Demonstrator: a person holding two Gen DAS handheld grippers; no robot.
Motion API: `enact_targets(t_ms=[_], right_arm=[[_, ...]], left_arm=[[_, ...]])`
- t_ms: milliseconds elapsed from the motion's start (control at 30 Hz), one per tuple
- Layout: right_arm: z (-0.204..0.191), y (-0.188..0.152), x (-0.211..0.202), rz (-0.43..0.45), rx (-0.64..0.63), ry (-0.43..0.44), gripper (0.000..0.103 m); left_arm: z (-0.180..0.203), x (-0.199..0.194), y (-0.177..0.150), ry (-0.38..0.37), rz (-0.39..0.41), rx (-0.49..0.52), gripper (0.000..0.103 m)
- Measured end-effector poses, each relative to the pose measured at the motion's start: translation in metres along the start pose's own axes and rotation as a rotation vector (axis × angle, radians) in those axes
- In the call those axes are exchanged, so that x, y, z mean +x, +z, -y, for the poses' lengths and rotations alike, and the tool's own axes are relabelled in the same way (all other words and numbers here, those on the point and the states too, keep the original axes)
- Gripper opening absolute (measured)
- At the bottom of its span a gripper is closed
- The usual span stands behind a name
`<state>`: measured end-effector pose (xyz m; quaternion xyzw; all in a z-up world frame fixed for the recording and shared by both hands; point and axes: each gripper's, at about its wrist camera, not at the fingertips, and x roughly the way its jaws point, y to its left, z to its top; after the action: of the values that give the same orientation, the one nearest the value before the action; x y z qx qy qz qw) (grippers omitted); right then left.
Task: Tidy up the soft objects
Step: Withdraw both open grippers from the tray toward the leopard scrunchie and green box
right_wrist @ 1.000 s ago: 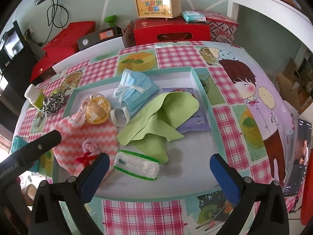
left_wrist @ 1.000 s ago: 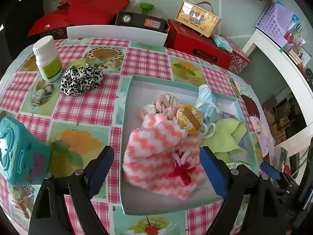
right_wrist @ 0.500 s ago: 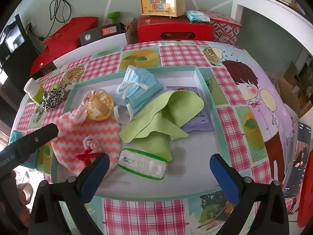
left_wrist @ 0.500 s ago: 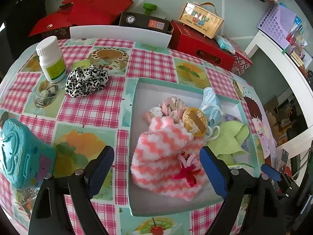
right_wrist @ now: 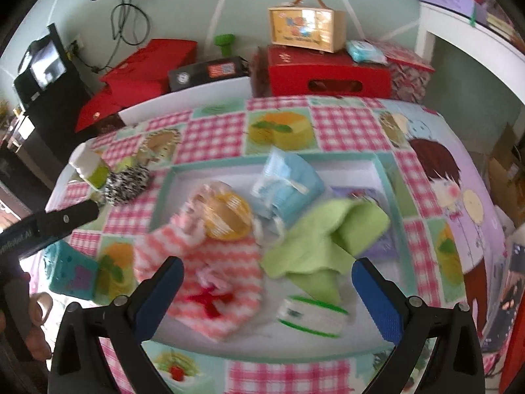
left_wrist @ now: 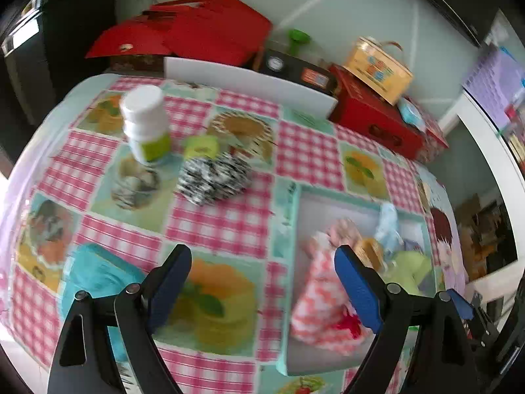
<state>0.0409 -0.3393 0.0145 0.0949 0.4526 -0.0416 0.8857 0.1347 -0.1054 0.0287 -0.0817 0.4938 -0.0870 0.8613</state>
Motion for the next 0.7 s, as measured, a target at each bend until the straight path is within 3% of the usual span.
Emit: enact_targets(t_ms=[200, 400, 700], right_arm=[[-0.025, 0.018, 0.006, 0.012, -0.033, 0.03, 0.103], [-0.048, 0.03, 0.019, 0.0, -0.078, 0.059, 0.103], [-0.071, 0.056, 0.043, -0.018, -0.101, 0.085, 0.103]], left_arm=[[-0.029, -0.006, 0.023, 0.049, 0.022, -0.062, 0.089], [-0.055, 0.009, 0.034, 0.098, -0.016, -0.117, 0.089], [-0.067, 0.022, 0.052, 0.121, -0.029, -0.161, 0.089]])
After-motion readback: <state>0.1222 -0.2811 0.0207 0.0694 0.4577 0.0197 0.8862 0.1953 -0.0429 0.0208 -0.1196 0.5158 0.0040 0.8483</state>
